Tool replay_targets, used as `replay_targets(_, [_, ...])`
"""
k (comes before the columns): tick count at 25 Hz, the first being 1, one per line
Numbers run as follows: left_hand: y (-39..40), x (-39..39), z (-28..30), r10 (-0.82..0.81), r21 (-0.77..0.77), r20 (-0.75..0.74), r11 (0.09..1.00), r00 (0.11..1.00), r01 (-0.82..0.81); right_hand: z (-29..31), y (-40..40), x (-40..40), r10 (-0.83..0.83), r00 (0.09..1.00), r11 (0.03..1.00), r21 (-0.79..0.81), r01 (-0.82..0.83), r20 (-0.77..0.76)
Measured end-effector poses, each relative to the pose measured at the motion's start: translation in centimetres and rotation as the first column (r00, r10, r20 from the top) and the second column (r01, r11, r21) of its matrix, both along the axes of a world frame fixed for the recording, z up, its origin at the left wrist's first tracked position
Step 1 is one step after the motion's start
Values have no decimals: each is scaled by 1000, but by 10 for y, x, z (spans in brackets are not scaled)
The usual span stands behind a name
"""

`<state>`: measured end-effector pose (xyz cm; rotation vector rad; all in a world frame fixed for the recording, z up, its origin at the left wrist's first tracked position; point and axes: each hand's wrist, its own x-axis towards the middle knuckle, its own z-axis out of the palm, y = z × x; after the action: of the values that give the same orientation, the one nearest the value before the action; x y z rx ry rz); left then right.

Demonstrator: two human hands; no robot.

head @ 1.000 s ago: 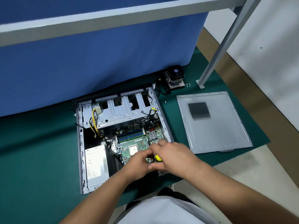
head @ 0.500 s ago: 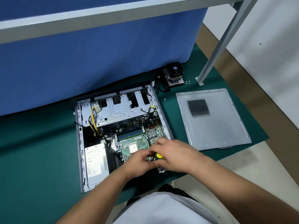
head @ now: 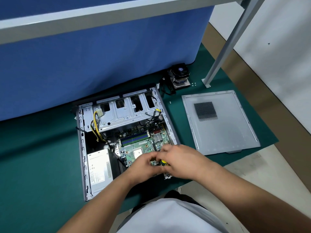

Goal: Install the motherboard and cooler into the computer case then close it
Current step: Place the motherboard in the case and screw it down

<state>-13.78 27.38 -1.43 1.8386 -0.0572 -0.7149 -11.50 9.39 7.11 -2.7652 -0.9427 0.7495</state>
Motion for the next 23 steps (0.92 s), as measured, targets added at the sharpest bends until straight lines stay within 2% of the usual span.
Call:
replay_targets(4, [-2,0,0,-28,-35,-23,999,999,27,-1,6,-2,-114,993,993,30,112,39])
replay_targets(14, [-2,-2,-3,-17,-19,76,1000,997,19,-8,12,-6,-164,985,984,77,161,45])
replay_targets(19, [-2,-2,-3,-35,-73,-16,997,999,33,-1,6,-4,-183,980,980,92,176,75])
replay_targets(23, [-1,13,-5,-51,28,-26,998,998,52,26,-18,18,-330,935,932,201,301,128])
